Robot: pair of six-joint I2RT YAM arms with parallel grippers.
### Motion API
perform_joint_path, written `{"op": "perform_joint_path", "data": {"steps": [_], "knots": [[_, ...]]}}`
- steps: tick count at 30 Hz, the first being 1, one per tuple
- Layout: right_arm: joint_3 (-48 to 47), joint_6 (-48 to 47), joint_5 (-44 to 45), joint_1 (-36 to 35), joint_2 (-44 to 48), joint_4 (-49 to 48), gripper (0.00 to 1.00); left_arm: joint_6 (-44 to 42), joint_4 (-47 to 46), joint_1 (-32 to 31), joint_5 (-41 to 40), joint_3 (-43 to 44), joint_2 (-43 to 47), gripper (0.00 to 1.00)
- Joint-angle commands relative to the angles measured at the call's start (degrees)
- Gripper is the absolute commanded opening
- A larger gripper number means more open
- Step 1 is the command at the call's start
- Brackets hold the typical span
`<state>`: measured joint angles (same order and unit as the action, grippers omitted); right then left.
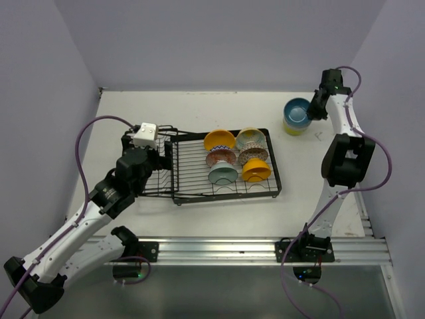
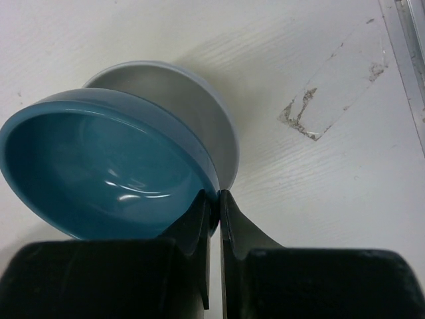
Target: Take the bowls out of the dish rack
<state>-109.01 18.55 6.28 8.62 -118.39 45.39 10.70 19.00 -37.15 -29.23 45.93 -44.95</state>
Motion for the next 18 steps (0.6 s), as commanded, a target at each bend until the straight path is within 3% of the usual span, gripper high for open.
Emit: {"op": "perform_joint_path", "data": {"steps": [1, 3, 6, 7, 9, 18], "knots": [[-0.9, 0.3, -2.9, 0.1, -1.1, -2.1, 0.00, -0.3, -0.5, 0.1, 0.2, 0.9, -0.1, 1.00], [-2.1, 0.2, -3.1, 0.1, -2.1, -1.9, 0.01, -0.3, -0.5, 0.1, 0.2, 0.9, -0.5, 1.00], [-3.0, 0.0, -2.6, 0.2, -2.5, -2.0, 0.16, -0.3, -0.4, 0.1, 0.5, 0.9, -0.6, 1.00], [-3.1, 0.0, -2.3, 0.3, -2.5, -2.1, 0.33, -0.4, -0.5, 0.1, 0.5, 0.9, -0.6, 1.00], [-3.3, 0.2, -2.4, 0.7, -2.5, -1.9, 0.49, -0.4, -0.4, 0.1, 0.6, 1.0, -0.7, 1.00], [-1.2, 0.4, -2.0, 1.0, -0.1, -2.6, 0.57, -0.3, -0.2, 0.1, 0.8, 0.9, -0.8, 1.00]]}}
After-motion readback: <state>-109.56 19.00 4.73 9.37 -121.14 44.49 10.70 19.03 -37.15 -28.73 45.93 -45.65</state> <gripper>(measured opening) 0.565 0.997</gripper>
